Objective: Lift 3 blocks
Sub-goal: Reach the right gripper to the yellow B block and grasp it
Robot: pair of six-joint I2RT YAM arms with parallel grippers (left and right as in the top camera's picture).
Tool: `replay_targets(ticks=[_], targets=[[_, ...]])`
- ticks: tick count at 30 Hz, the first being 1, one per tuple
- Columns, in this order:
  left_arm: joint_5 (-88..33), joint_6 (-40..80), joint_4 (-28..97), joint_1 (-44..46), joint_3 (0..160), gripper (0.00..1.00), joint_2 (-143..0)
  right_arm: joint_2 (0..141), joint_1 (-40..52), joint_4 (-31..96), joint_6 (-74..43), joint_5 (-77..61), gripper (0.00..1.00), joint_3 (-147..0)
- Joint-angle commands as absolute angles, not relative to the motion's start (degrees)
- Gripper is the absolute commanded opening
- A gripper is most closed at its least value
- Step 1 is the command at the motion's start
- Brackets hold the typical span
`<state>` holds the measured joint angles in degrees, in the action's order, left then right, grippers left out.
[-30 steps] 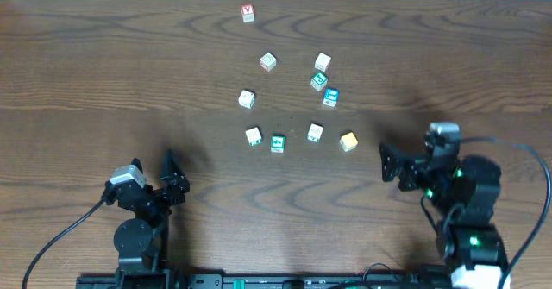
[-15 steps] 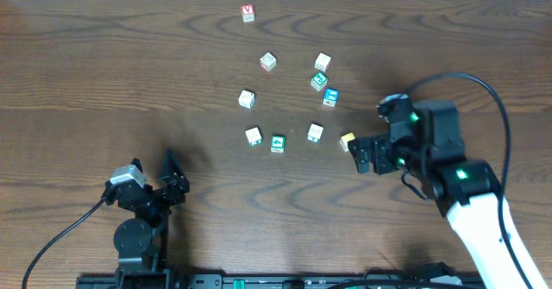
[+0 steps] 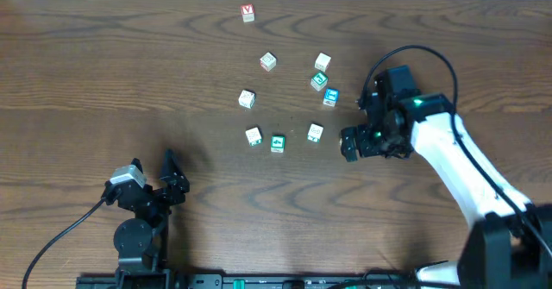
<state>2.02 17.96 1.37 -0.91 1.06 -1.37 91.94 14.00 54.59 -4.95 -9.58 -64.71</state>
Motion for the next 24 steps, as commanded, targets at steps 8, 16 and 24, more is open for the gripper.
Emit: replay_targets(ticks=[8,16,24], targets=[[3.0,17.3,4.0,-0.7,0.2,0.76,-1.3,99.1,15.0,49.4,5.6,-13.1,0.99,-64.8],[3.0,17.3,4.0,-0.7,0.2,0.76,-1.3,102.3,15.1,41.4,8.5,-12.7,0.89,-64.8],[3.0,17.3,4.0,-0.7,0.2,0.75,-1.3,104.4,15.1,40.5,9.8,-12.5,0.74,-64.8]])
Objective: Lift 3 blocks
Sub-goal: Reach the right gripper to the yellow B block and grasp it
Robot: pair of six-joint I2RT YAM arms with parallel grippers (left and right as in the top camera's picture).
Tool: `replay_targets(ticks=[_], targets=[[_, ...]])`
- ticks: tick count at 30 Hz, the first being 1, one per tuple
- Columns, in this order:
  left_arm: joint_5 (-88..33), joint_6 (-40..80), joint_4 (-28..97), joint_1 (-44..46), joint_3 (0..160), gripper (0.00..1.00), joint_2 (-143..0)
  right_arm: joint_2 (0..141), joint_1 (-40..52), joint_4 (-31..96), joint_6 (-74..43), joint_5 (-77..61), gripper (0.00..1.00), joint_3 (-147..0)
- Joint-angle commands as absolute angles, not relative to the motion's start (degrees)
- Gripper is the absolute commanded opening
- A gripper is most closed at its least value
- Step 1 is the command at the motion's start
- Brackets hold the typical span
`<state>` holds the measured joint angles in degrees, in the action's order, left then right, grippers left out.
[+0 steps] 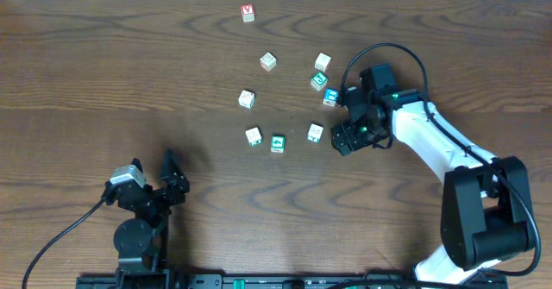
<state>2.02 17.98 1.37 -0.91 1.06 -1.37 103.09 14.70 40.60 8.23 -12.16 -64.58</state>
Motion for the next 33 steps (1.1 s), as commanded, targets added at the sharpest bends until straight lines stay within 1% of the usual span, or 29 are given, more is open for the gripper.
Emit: replay_targets(ticks=[1,2,5,7,11,14,19,23,27,28,30,33], targets=[[3.0,17.3,4.0,-0.7,0.2,0.76,-1.3,104.6,15.1,40.5,9.8,-12.4,0.70,-64.8],[3.0,17.3,4.0,-0.7,0.2,0.75,-1.3,104.7,15.1,40.6,9.8,-12.5,0.65,-64.8],[3.0,17.3,4.0,-0.7,0.2,0.76,-1.3,105.0,15.2,41.1,9.8,-12.5,0.65,-64.7],[3.0,17.3,4.0,-0.7,0.2,0.75,-1.3,105.0,15.5,41.3,9.8,-12.5,0.64,-64.7],[3.0,17.3,4.0,-0.7,0.2,0.76,-1.3,105.0,16.0,41.6,9.8,-12.4,0.64,-64.7],[3.0,17.3,4.0,-0.7,0.2,0.76,-1.3,105.0,16.3,41.6,9.7,-12.1,0.56,-64.7],[3.0,17.3,4.0,-0.7,0.2,0.76,-1.3,105.0,16.6,41.5,9.7,-11.5,0.56,-64.1],[3.0,17.3,4.0,-0.7,0.2,0.76,-1.3,105.0,16.6,41.2,9.4,-10.5,0.51,-63.2],[3.0,17.3,4.0,-0.7,0.2,0.76,-1.3,105.0,16.6,40.9,8.5,-10.3,0.40,-62.9],[3.0,17.3,4.0,-0.7,0.2,0.75,-1.3,105.0,16.6,40.9,8.1,-10.0,0.39,-62.9],[3.0,17.3,4.0,-0.7,0.2,0.76,-1.3,105.0,16.6,40.7,5.1,-7.4,0.36,-62.9],[3.0,17.3,4.0,-0.7,0.2,0.75,-1.3,105.0,16.6,40.8,2.1,-5.8,0.29,-62.9]])
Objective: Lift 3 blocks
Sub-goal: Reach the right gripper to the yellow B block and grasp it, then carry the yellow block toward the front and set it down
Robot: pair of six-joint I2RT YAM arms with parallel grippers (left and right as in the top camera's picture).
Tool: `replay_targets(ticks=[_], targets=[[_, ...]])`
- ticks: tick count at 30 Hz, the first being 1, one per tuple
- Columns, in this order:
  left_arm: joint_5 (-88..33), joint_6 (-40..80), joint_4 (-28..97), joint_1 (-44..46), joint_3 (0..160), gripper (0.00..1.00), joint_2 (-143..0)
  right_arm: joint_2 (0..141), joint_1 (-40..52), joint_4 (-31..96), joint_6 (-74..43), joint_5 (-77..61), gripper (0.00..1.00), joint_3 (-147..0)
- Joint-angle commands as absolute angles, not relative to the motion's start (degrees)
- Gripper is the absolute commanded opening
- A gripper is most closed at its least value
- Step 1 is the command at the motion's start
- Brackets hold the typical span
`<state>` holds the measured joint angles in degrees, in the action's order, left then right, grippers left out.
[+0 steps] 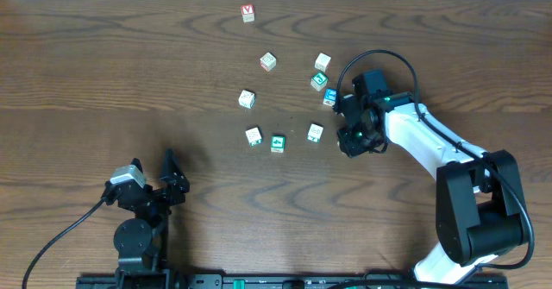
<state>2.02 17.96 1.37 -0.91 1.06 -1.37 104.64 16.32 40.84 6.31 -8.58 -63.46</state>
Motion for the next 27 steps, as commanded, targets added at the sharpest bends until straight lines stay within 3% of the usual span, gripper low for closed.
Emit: replay_targets(ticks=[1,13,27], targets=[[3.0,17.3,4.0,-0.7,0.2,0.76,-1.3,105.0,16.6,40.9,1.6,-5.8,0.27,-62.9],[3.0,17.3,4.0,-0.7,0.2,0.76,-1.3,105.0,17.1,47.9,-10.7,-9.7,0.09,-62.9],[3.0,17.3,4.0,-0.7,0.2,0.76,-1.3,105.0,28.4,51.0,-22.2,-8.3,0.08,-62.9]])
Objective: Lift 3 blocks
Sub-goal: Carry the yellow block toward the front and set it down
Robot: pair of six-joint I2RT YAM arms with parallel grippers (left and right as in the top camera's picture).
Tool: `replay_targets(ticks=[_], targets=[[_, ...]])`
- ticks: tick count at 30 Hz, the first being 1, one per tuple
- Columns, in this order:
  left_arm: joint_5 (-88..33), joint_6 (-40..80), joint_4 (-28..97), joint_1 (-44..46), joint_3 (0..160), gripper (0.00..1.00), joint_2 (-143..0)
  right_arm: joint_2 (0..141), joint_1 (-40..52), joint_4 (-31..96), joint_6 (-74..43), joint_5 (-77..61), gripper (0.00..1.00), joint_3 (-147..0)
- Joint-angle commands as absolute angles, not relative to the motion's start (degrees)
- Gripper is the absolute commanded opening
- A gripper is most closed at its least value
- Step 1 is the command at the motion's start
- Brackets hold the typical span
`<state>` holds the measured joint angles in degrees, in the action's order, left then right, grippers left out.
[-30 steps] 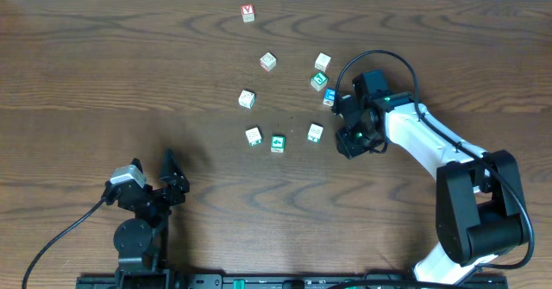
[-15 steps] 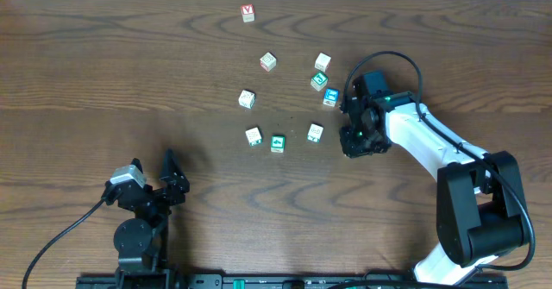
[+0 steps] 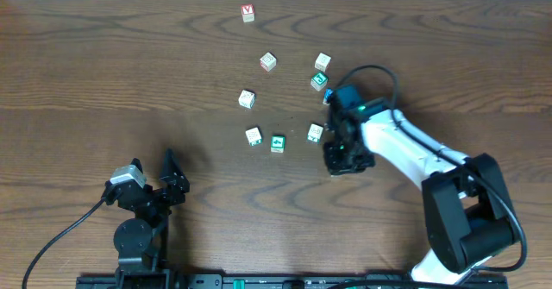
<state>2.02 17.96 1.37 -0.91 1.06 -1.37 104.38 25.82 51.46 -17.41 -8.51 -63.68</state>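
Note:
Several small blocks lie scattered on the wooden table (image 3: 103,73). One white block (image 3: 316,133) lies in the near row with a green block (image 3: 277,142) and another white one (image 3: 254,136). My right gripper (image 3: 339,158) hangs low just right of and slightly nearer than that first white block. Its fingers are hidden under the wrist, and nothing shows in them. A blue block (image 3: 329,97) peeks out from under the right arm. My left gripper (image 3: 172,175) rests folded at the near left, far from all blocks.
More blocks lie further back: a green one (image 3: 319,81), white ones (image 3: 323,61) (image 3: 268,61) (image 3: 247,98) and a red-lettered one (image 3: 248,12) near the far edge. The right arm's cable (image 3: 379,69) loops above the wrist.
My right gripper has shifted nearer and slightly left, and now lies lower beside the white block. The arm covers more of the blue block. No block has moved.
My right gripper first stood well right of the block cluster. It was then closer to the blue and white blocks, and stayed near there. Now it sits just right of the near-row white block. All blocks and the left arm kept their places.

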Motion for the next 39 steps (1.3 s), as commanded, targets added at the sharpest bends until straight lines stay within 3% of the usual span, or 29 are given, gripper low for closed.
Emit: replay_targets(ticks=[1,11,25,29,39], targets=[[3.0,17.3,4.0,-0.7,0.2,0.75,-1.3,105.0,29.2,50.8,-23.9,-7.5,0.08,-62.9],[3.0,17.3,4.0,-0.7,0.2,0.76,-1.3,105.0,34.3,50.9,-37.6,-4.9,0.16,-62.9],[3.0,17.3,4.0,-0.7,0.2,0.76,-1.3,105.0,35.3,50.5,-33.8,-2.8,0.48,-62.9],[3.0,17.3,4.0,-0.7,0.2,0.76,-1.3,105.0,35.3,49.9,-31.0,-2.8,0.49,-62.9],[3.0,17.3,4.0,-0.7,0.2,0.76,-1.3,105.0,34.7,46.6,-25.8,-1.9,0.66,-63.5]])
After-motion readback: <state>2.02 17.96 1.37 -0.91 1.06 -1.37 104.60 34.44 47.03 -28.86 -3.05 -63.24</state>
